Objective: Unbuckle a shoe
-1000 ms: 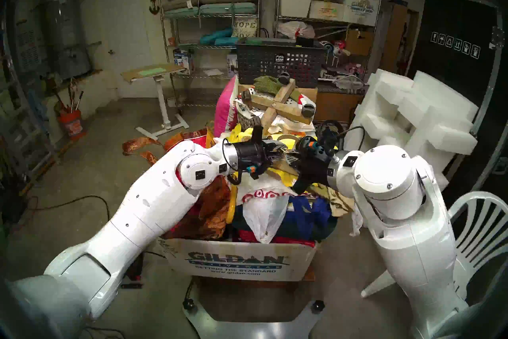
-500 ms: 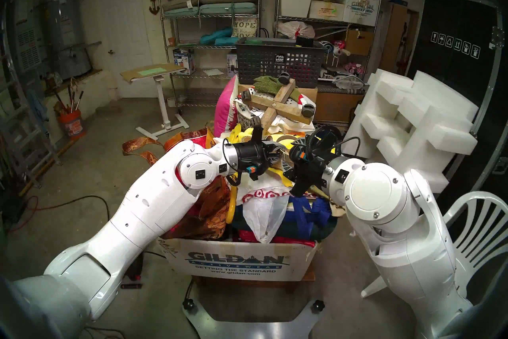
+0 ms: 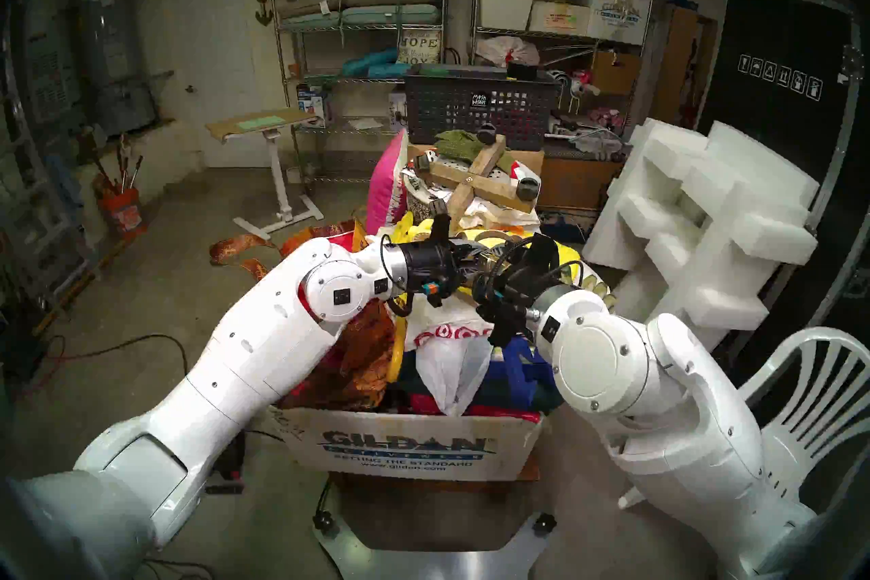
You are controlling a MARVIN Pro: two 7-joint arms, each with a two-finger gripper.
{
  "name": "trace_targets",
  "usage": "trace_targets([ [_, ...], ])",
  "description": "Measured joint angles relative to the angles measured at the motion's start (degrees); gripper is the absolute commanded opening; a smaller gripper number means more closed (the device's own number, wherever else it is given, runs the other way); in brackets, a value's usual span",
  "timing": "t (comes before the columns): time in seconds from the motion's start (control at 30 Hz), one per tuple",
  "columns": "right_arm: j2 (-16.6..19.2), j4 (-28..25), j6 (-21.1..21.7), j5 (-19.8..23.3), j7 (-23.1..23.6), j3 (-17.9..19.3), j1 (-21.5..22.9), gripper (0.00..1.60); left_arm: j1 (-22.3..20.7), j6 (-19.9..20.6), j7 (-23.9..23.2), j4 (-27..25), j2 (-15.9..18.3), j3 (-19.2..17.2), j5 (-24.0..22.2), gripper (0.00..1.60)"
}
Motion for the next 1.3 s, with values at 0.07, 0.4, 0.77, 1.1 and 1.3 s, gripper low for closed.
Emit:
trace_targets([
  [0.07,0.0,0.7,0.2,-0.9,-0.1,-0.6,0.4,1.05,0.0,-0.1,-0.1,-0.1,0.2,0.0,-0.1,0.00],
  [0.4,-0.3,2.6,1.3,-3.4,-0.3,-2.3,1.8,1.05,0.2,-0.3,-0.3,-0.5,0.8,0.0,-0.4,0.00],
  [0.77,-0.8,4.0,1.6,-5.9,-0.6,-4.5,3.6,0.88,0.3,-0.6,-0.3,-0.6,0.9,0.0,-0.6,0.00],
  [1.1,-0.9,4.7,1.9,-7.8,-0.5,-5.9,4.7,0.87,0.2,-1.0,-0.3,-0.2,0.6,0.0,-0.6,0.00],
  [1.3,-0.7,4.8,2.1,-8.5,-0.3,-6.0,5.0,1.05,0.0,-1.2,-0.3,0.2,0.5,0.0,-0.6,0.00],
])
